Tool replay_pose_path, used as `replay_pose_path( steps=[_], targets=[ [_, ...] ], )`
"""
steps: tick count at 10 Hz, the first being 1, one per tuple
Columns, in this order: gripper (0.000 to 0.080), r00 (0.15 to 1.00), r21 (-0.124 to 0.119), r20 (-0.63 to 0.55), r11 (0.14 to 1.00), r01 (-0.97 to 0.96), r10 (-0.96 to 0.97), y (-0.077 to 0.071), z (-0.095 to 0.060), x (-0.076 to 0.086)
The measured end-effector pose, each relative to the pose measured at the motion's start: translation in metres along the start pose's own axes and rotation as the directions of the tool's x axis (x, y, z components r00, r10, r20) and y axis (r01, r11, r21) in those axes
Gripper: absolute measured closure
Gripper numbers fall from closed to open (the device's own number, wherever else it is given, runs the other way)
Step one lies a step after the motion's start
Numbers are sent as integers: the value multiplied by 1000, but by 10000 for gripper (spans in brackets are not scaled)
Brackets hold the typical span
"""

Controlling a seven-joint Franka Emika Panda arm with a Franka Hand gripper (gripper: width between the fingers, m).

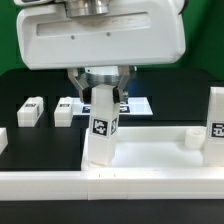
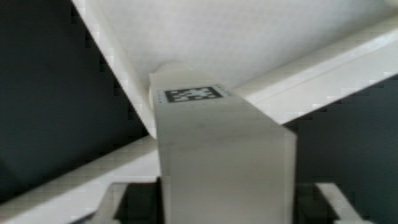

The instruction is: Assemble desk

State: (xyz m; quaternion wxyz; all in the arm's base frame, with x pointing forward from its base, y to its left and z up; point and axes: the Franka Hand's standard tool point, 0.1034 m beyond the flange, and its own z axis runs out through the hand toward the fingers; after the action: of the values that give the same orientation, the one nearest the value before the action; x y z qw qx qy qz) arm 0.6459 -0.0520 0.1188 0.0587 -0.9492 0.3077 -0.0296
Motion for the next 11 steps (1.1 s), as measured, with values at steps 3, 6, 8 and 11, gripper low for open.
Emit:
replay_pose_path(
  steps=[3,6,8,11],
  targets=[
    [488,878,30,26,878,-478,477,5,0,2],
    [488,639,49,88,638,-769,764,8,0,3],
    [488,622,48,88,621,-783,778,7,0,3],
    [202,905,45,47,904,-425,423,1,5,-4]
  ],
)
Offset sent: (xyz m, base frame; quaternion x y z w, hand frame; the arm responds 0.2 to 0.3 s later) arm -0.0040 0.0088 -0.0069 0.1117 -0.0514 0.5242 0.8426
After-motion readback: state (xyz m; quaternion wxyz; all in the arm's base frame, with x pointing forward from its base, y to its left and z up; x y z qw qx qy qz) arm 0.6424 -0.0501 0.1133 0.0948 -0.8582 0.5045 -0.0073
